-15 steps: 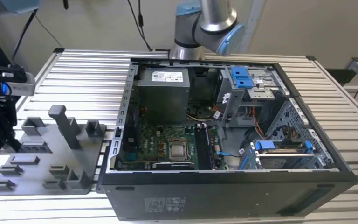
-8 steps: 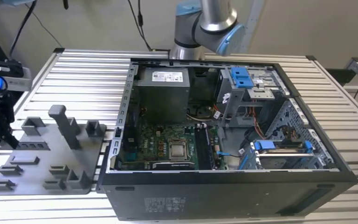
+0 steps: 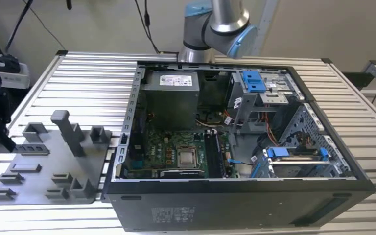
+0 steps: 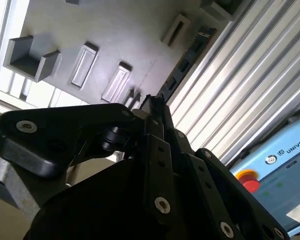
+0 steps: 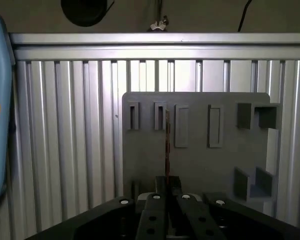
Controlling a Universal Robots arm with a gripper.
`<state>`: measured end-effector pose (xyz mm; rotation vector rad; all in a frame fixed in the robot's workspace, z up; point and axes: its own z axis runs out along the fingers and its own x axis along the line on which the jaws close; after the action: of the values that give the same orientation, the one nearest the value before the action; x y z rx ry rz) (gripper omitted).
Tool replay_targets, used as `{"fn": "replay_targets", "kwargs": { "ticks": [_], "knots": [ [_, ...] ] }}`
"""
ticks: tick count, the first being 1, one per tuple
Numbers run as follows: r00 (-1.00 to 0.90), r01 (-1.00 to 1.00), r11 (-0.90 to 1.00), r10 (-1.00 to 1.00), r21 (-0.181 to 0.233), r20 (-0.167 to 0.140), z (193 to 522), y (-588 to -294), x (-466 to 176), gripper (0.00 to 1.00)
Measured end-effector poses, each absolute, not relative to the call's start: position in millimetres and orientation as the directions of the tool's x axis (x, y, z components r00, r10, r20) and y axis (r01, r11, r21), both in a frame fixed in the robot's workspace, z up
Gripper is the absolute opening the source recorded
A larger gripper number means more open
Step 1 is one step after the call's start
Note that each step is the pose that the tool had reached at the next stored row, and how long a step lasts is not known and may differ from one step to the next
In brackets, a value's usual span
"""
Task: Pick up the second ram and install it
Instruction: 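Pick up the second ram and move it above second insertion slot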
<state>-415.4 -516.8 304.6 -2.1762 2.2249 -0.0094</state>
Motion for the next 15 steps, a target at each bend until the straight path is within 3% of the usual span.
{"fn": "replay_targets", "kwargs": {
  "ticks": [15],
  "knots": [
    [-0.022,-0.999,0.022,-1.0,-0.025,-0.017,337,-517,-415,0.14]
  ]
}}
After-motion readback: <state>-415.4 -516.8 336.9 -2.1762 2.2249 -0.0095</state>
